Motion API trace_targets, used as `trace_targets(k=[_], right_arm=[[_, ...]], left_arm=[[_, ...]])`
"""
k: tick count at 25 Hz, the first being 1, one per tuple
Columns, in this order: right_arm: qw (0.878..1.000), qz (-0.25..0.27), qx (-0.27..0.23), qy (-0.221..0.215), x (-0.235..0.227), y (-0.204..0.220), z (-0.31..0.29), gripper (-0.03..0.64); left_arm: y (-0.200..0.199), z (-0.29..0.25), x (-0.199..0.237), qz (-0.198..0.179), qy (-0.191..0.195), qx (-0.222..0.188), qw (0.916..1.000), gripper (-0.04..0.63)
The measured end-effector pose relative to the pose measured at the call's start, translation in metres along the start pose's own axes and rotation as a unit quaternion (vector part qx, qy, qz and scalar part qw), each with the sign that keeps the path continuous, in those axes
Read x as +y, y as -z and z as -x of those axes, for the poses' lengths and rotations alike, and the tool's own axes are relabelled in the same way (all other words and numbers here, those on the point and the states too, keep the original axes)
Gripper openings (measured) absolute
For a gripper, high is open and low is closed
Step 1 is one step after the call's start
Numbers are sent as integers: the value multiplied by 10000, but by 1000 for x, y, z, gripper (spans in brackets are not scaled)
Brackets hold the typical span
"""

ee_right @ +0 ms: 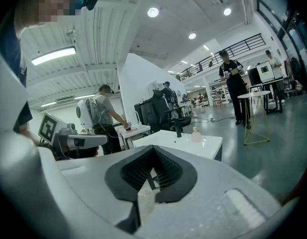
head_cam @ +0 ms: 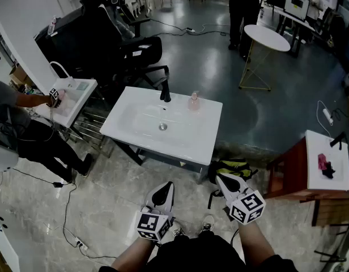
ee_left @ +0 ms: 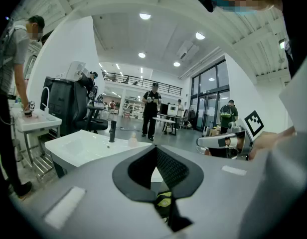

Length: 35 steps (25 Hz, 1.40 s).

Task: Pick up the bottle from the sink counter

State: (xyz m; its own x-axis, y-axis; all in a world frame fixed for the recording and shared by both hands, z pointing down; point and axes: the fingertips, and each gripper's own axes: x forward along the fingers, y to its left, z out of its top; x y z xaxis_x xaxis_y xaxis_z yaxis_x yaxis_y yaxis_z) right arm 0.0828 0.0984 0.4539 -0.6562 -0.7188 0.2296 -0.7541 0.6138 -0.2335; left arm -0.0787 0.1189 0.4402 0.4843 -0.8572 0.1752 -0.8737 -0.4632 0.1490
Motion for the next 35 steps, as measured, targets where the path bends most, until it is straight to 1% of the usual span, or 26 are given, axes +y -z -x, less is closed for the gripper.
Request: trace_targets(k=[2,5,9,12,16,18,22,26,29,35], right_arm=[[10000,-8,13,-1,0,0,0,0],[10000,57,-4,-23,1,-1,1,0],[9995,289,-66,-120,9,-4,0,0],[9994,315,-69,-158,12,-4,-1,0],[9995,269,-63,-175,15,-5,-2,0],[9995,251,-75,-199,16,-5,-3,0],[9995,242,-63,-197,17,-3,-5,0],[9997,172,-63,-182,21,-3,-10,0],[9997,161,-46,-163,25,-3,-13,0],[9998,175,-9,-136,32,-1,-22,0]], left_arm=[[0,0,0,41,-2,13,10000,3],[-1,0,-4,238,65,98,9996,2],[3,2,1,188,-10,70,9998,3],[1,3,-4,338,57,156,9993,3],[5,7,5,217,-42,74,9997,3],[5,8,4,275,-32,93,9996,3],[9,10,11,275,-79,81,9996,2],[9,14,16,373,-67,160,9992,2],[7,17,23,304,-101,22,9995,2],[8,22,34,304,-39,54,9995,3]])
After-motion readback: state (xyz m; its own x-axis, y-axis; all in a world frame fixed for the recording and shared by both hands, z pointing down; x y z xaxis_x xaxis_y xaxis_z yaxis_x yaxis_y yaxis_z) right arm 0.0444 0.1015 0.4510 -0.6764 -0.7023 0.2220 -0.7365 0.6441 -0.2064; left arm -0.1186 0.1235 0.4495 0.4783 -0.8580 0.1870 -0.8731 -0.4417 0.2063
